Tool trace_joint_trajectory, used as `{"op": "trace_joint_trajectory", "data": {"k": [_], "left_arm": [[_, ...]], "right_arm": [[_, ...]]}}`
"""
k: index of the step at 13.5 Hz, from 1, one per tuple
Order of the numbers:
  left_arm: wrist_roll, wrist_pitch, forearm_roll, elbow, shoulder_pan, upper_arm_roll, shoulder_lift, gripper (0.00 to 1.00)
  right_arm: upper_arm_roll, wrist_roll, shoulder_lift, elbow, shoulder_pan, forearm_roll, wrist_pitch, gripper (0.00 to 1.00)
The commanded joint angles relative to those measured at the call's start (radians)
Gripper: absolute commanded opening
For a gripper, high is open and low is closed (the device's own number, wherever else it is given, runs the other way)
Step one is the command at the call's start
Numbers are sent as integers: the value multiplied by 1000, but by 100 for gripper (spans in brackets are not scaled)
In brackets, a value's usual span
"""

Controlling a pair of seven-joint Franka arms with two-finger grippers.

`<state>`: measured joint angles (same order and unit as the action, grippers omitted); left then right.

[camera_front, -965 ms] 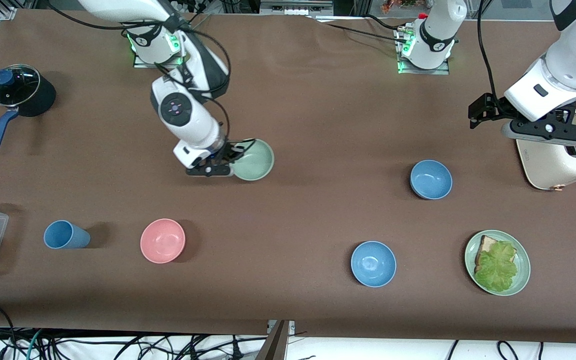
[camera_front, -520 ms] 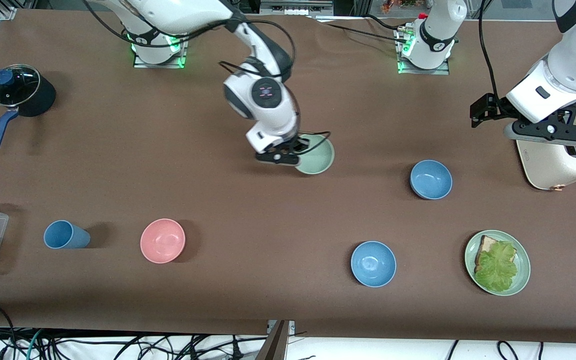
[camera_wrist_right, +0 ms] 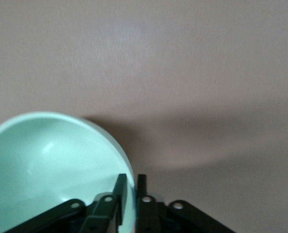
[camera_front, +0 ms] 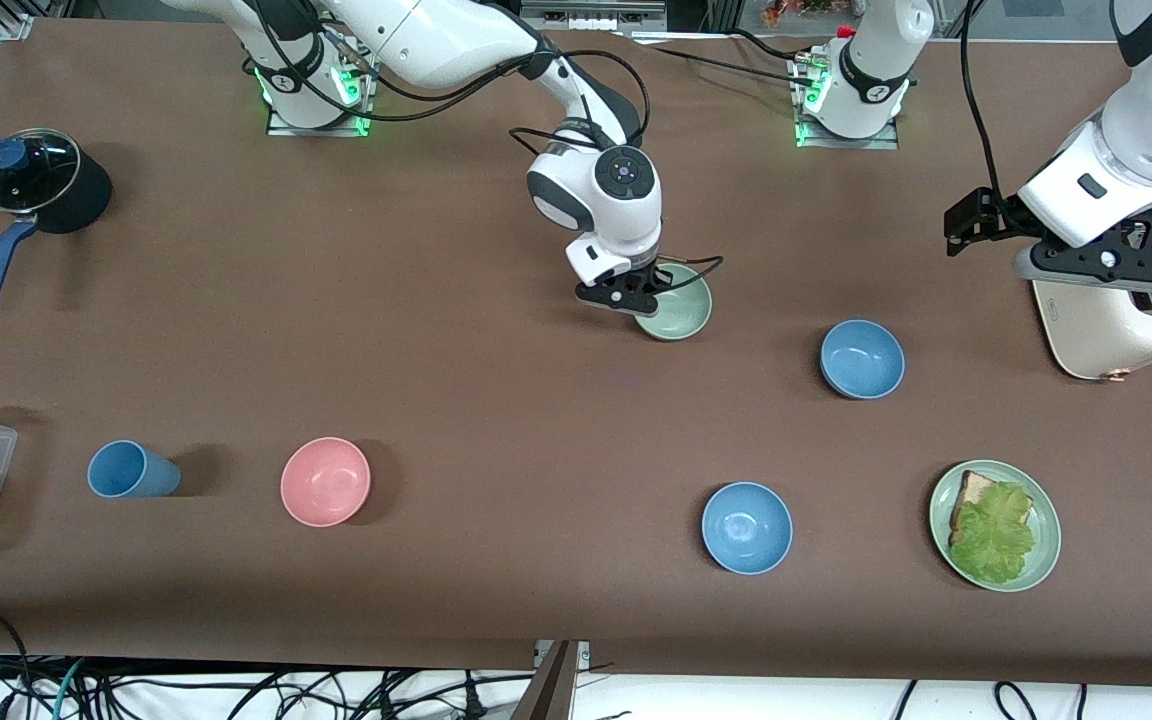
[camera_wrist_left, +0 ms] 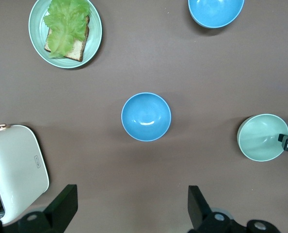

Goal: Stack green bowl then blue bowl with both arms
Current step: 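Drag the green bowl toward the light blue bowl, then release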

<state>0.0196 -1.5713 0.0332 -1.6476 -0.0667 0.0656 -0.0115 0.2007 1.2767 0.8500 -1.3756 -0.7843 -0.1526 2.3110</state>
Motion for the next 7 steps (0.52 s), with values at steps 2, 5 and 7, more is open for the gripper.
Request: {"op": "trace_joint_trajectory", "data": {"k": [2, 5, 7], "left_arm": [[11, 27, 19, 42, 1, 2, -19, 100], [11, 27, 19, 40, 7, 0, -21, 100], [11, 30, 19, 40, 7, 0, -19, 100]], "right_arm": [[-29, -13, -25, 94, 35, -5, -140, 100], [-24, -161, -107, 138, 130, 14, -287, 100], [-24, -271, -172, 127, 219, 18, -359, 100]]}}
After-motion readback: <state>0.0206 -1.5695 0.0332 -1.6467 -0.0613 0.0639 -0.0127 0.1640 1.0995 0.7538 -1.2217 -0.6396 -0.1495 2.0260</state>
